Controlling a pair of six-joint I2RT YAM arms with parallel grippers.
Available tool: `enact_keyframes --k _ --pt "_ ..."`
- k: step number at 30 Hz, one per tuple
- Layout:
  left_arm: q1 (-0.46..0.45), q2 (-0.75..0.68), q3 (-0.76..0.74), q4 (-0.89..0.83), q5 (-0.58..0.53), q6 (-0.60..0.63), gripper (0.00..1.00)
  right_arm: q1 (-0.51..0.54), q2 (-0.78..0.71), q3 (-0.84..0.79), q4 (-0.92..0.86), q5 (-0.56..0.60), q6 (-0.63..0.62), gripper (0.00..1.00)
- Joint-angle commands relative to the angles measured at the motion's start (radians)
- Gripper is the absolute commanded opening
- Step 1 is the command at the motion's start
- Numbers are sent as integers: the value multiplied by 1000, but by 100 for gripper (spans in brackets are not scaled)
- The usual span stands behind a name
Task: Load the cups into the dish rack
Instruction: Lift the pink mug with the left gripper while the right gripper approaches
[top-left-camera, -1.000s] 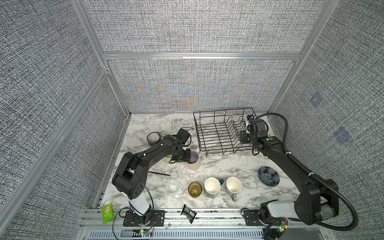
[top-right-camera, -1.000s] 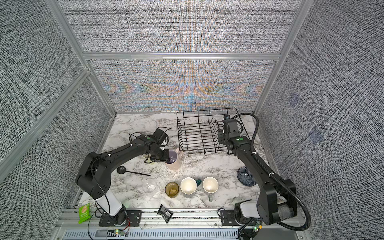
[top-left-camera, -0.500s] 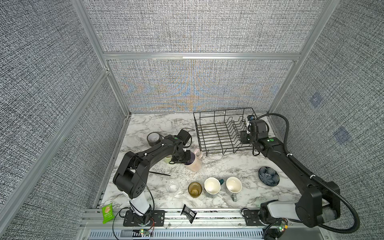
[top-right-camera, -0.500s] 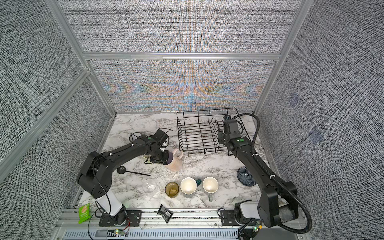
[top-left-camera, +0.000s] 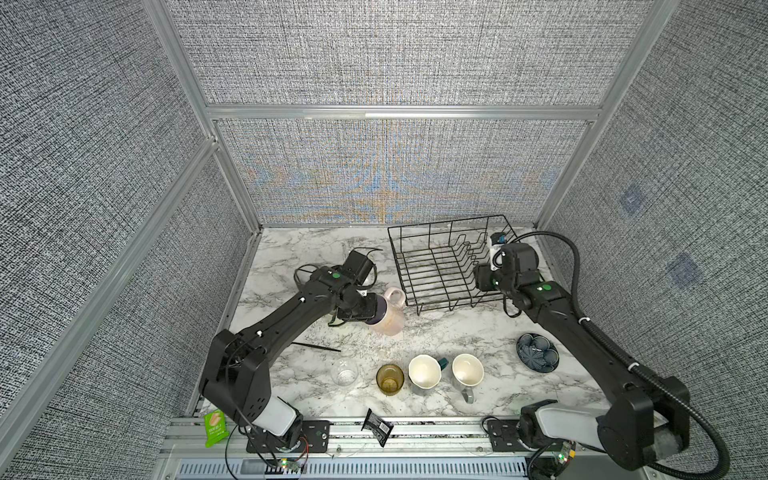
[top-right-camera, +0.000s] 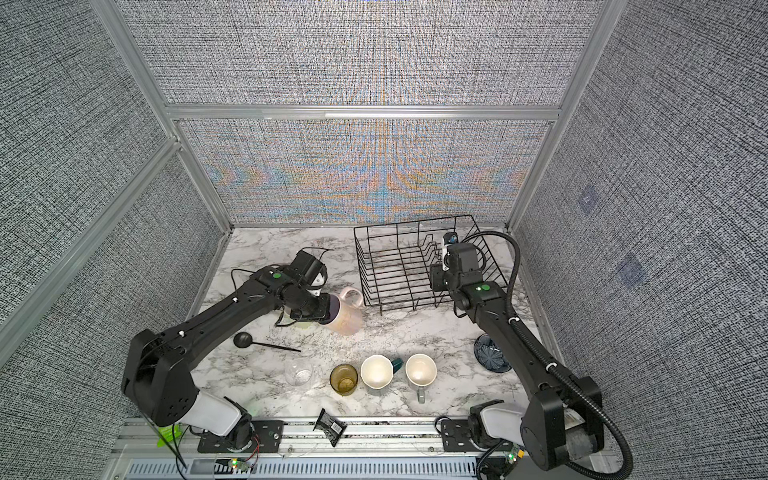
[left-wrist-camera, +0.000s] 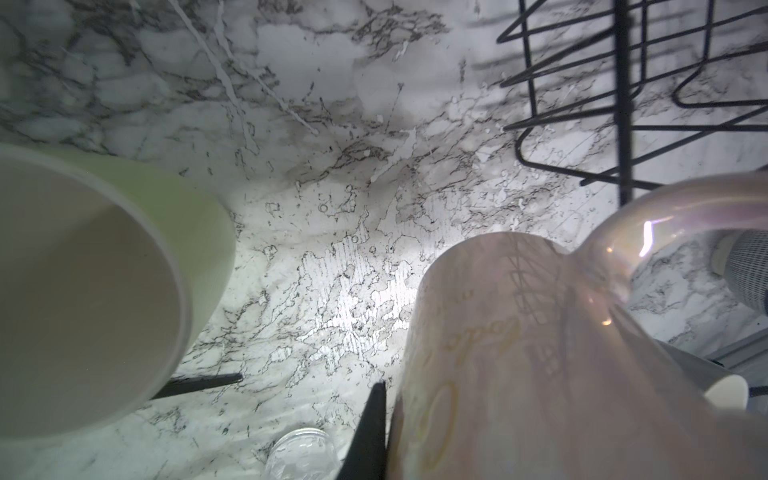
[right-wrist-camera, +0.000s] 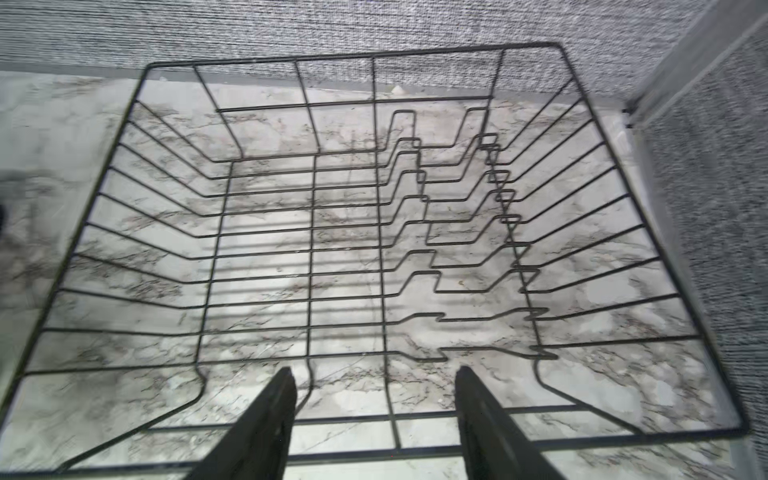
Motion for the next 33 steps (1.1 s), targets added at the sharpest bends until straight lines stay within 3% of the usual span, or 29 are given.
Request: enact_keyframes --k 1,5,7,10,14,21,26,30,33 --pt "2 -38 29 -68 -47 30 0 11 -23 -14 38 -268 57 62" --pt "5 -76 74 -120 -109 59 0 18 -75 -80 124 -509 121 64" --pt "5 -123 64 -66 -87 63 0 25 -95 -97 180 -643 155 64" --pt "4 -199 -1 113 36 61 0 46 -113 -102 229 -792 181 64" --pt "5 -246 -85 396 304 16 0 80 -137 -101 284 -946 199 64" --pt "5 -202 -48 568 582 48 0 119 -203 -141 419 -1026 249 68" --pt "3 -171 -110 826 761 -81 0 141 -213 -145 525 -1020 313 68" --pt "-4 -152 -118 886 805 -138 0 159 -200 -183 699 -1139 322 69" --pt "-16 -160 -145 959 821 -170 0 173 -190 -204 773 -1148 358 75"
